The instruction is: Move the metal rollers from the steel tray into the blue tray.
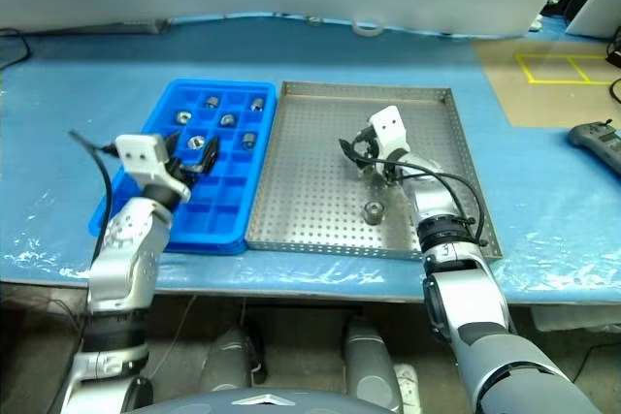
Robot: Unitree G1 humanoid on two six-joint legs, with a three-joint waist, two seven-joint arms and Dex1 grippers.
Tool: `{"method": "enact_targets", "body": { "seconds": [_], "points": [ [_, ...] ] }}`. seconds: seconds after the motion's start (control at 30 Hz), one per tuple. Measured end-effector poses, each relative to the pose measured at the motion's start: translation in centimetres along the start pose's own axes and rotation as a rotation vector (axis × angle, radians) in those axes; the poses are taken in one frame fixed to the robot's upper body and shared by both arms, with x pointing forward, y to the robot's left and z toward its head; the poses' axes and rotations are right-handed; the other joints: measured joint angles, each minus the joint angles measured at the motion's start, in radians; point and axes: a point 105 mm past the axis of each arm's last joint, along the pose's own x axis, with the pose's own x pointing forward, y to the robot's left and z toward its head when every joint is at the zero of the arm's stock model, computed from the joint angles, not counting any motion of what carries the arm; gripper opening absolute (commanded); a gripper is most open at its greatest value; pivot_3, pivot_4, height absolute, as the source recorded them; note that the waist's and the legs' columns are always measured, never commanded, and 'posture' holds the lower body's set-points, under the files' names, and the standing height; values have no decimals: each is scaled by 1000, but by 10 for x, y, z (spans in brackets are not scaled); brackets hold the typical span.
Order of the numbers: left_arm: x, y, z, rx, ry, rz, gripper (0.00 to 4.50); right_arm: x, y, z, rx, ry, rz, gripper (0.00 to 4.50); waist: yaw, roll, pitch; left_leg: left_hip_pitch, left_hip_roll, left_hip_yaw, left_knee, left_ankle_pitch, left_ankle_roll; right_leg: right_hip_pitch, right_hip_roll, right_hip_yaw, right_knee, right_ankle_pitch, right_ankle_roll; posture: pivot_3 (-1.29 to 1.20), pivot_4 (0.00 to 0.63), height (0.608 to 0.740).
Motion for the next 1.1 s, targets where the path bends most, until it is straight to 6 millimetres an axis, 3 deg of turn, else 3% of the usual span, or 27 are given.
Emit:
{"method": "enact_targets", "body": {
  "seconds": [0.1, 0.27, 0.47, 0.7, 0.9, 1.1],
  "points": [
    [22, -26, 9, -71, -31, -200, 4254, -3, 11, 18, 100, -81, 101, 4500, 11, 0, 0, 1, -1, 0, 0, 0, 0, 0, 0, 2, 1, 0, 0, -409, 150, 740],
    [66, -57, -6, -90, 55, -443, 4254, -13, 4, 50, 244, -212, 111, 4500, 21, 0, 0, 2, -1, 0, 0, 4, 3, 0, -1, 3, 3, 0, 0, -477, 150, 740],
    [107, -104, -34, -44, 181, -555, 4254, -31, -12, 46, 258, -222, 8, 4500, 11, 0, 0, 2, -5, 0, -1, 5, 6, 3, -3, 10, 1, 0, 0, -614, 150, 740],
    [111, -141, -52, 1, 262, -629, 4254, -59, -30, 36, 230, -202, -128, 4500, -35, 0, 0, 2, -7, 0, -2, 3, 9, 3, -3, 14, -4, 1, 1, -746, 150, 740],
    [111, -138, -74, 95, 347, -523, 4254, -82, -43, 35, 214, -209, -218, 4500, -99, 0, 0, 0, -10, 0, 1, 2, 11, 5, -4, 14, -8, 3, 4, -779, 150, 740],
    [116, -144, -70, 105, 337, -490, 4254, -86, -46, 31, 208, -191, -256, 4500, -164, 0, 0, -6, -14, -1, 11, -4, 20, 5, -9, 8, -9, 3, 4, -817, 150, 740]
  ]
}}
